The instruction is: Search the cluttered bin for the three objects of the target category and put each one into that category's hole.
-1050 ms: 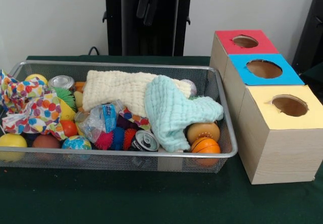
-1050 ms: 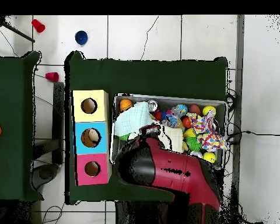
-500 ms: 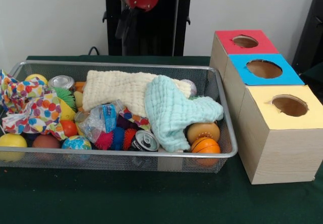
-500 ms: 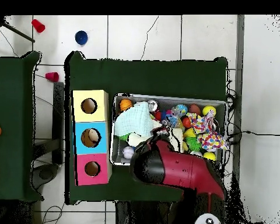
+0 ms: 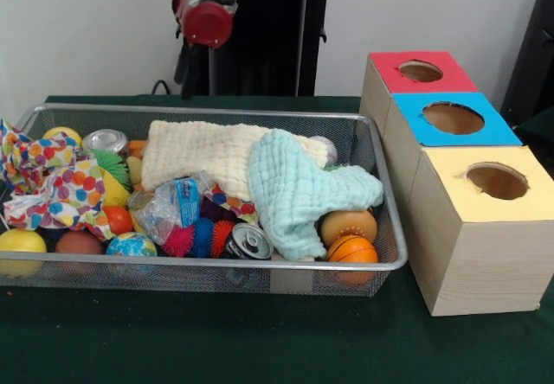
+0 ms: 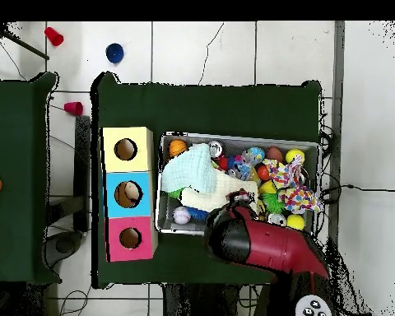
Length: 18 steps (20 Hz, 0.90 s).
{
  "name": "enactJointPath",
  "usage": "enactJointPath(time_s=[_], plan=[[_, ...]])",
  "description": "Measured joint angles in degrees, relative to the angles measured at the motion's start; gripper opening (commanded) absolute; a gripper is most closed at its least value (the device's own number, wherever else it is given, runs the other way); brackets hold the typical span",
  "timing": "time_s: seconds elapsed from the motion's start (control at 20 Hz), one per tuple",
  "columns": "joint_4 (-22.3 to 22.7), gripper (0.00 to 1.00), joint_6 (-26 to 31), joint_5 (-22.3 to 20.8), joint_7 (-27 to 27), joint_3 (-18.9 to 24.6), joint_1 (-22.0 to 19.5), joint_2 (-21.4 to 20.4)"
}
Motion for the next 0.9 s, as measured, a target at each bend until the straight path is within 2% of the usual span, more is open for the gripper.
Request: enactJointPath(time_s=[0.35, 0.55, 0.6, 0.9], plan=[[1.5, 1.0, -2.4, -1.1, 0.0, -0.3, -2.3, 2.6], [1.9, 1.0, -7.1, -2.4, 0.0, -1.5, -2.1, 6.2], [1.9, 1.0, -10.4, -2.6, 0.0, -2.2, -2.1, 8.5], [1.9, 1.0, -18.7, -2.5, 0.0, -4.1, -2.0, 14.4]])
